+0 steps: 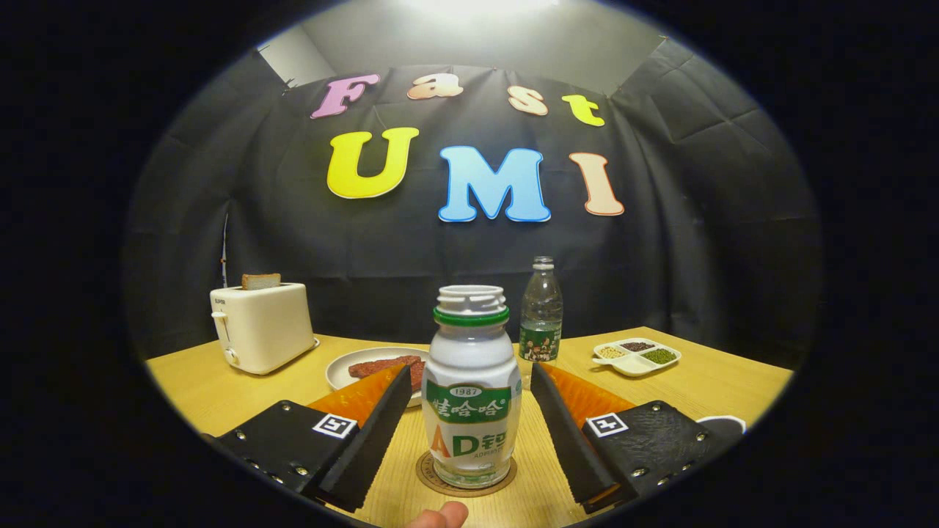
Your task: Take the bottle from table, then pour the juice into the cup, finally place the bottle on the coaster
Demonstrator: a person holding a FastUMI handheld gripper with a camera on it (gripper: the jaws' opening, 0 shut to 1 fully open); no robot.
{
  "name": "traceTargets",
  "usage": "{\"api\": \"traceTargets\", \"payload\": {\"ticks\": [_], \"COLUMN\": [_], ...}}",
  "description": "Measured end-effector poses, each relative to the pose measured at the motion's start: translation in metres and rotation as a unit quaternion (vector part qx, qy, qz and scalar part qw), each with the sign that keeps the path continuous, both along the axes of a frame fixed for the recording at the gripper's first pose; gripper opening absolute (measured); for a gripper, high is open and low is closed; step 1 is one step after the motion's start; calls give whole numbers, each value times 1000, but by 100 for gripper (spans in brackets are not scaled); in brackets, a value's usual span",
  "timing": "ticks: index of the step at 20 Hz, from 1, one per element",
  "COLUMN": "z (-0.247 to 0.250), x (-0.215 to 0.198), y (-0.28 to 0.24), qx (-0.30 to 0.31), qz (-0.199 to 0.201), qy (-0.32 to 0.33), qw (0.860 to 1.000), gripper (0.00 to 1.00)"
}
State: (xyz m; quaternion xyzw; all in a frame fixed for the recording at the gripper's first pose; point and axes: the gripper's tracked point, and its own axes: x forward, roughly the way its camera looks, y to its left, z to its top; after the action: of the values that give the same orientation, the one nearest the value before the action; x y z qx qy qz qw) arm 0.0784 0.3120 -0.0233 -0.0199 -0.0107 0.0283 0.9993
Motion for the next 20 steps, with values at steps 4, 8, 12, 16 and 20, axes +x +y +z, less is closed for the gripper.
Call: {"api": "traceTargets", "payload": {"ticks": [4,8,12,16,20], "z": [14,37,59,79,88], "x": [-17,-39,-65,-87,-99], "y": [1,-6,-30,-60,-104], "qx": [-6,0,5,9,15], "qz": [8,7,-6,-8,-20], "qy": [-12,-30,-40,-49,-57], "qw": [1000,1000,999,999,998], "gripper": [98,98,98,98,98]}}
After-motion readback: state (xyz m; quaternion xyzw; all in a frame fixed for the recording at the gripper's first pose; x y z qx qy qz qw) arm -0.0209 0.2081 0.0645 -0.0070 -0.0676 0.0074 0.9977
